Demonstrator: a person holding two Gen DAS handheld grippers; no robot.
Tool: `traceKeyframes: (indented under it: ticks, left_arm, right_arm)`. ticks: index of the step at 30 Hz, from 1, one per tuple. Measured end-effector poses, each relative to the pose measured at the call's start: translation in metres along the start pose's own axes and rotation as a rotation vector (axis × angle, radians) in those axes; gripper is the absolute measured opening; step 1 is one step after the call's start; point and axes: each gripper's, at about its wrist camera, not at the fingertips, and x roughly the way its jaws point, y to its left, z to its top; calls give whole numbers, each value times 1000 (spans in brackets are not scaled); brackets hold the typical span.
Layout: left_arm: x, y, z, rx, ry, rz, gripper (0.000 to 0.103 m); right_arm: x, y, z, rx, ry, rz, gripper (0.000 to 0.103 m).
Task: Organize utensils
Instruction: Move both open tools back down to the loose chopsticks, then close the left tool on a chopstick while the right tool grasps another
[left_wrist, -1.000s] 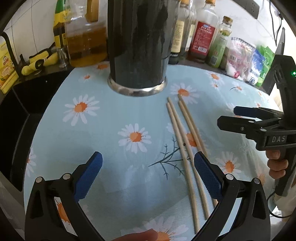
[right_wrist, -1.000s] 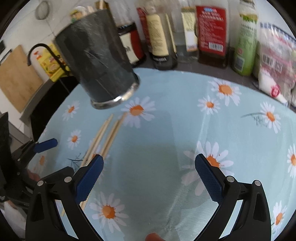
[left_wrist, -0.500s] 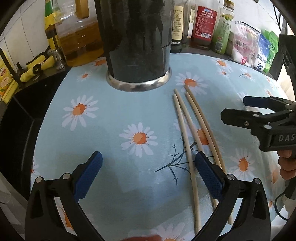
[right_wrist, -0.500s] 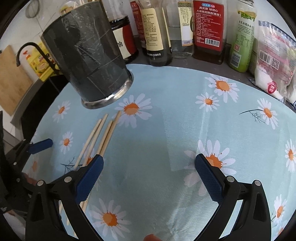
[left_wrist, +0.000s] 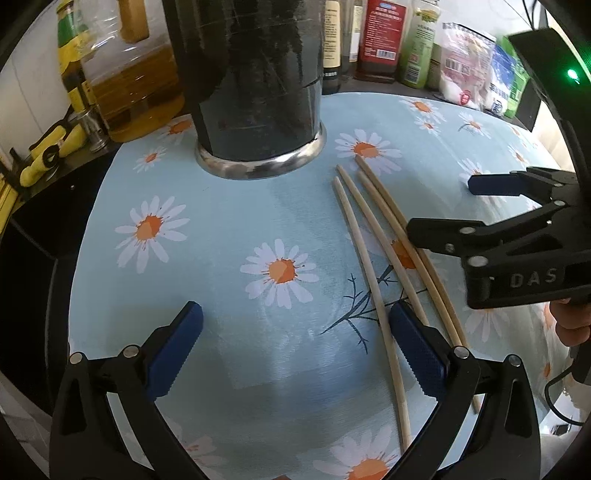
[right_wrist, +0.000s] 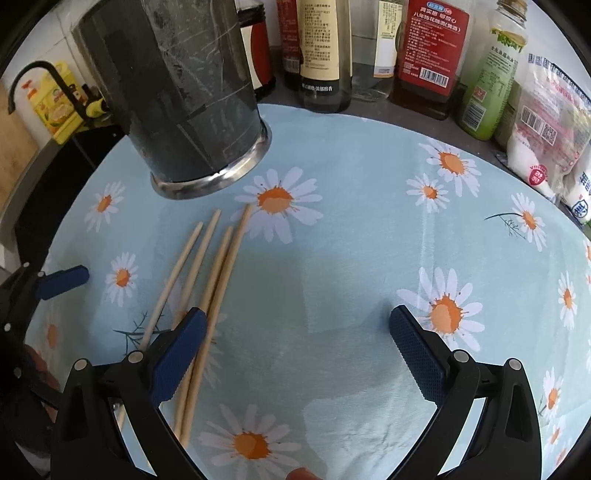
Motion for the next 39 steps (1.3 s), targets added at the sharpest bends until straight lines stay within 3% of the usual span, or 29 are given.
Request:
traceKeyframes:
  ticks: [4, 10, 19, 21, 22, 24, 26, 27, 29, 31, 39]
  left_arm:
    - [0, 1, 1, 28, -4, -16, 99]
    - [1, 0, 4, 38, 12, -21, 99]
    - [2, 0, 7, -43, 12, 16, 97]
    - [1, 1, 7, -51, 12, 22, 91]
    - [-1, 1, 7, -55, 7, 24, 87]
    - [-5, 1, 5, -67, -9, 28, 66]
    - [-9, 1, 2, -79, -19, 30, 50]
    - [-10, -1, 2, -77, -20, 29, 40]
    - [-13, -6, 0, -69, -15, 21, 24]
    - [-14, -9, -2, -72, -1, 5, 6]
    - [-24, 0, -19, -213, 32, -5, 5]
  right_arm:
    - [2, 7, 3, 17, 47, -59, 95]
    - [3, 4, 4, 81, 87, -70, 96]
    - [0, 3, 4, 93, 95, -76, 95]
    - [-2, 2, 2, 84, 90, -76, 94]
    - [-4, 1, 0, 75, 79, -76, 90]
    - [-12, -1, -6, 63, 63, -71, 74]
    - [-20, -2, -8, 42, 53, -61, 39]
    - [-23, -4, -9, 30, 53, -51, 32]
    - [-26, -7, -10, 17, 53, -40, 7]
    - [-28, -12, -11, 9, 54, -30, 5]
    - [-34, -33, -18, -5, 63, 72, 5]
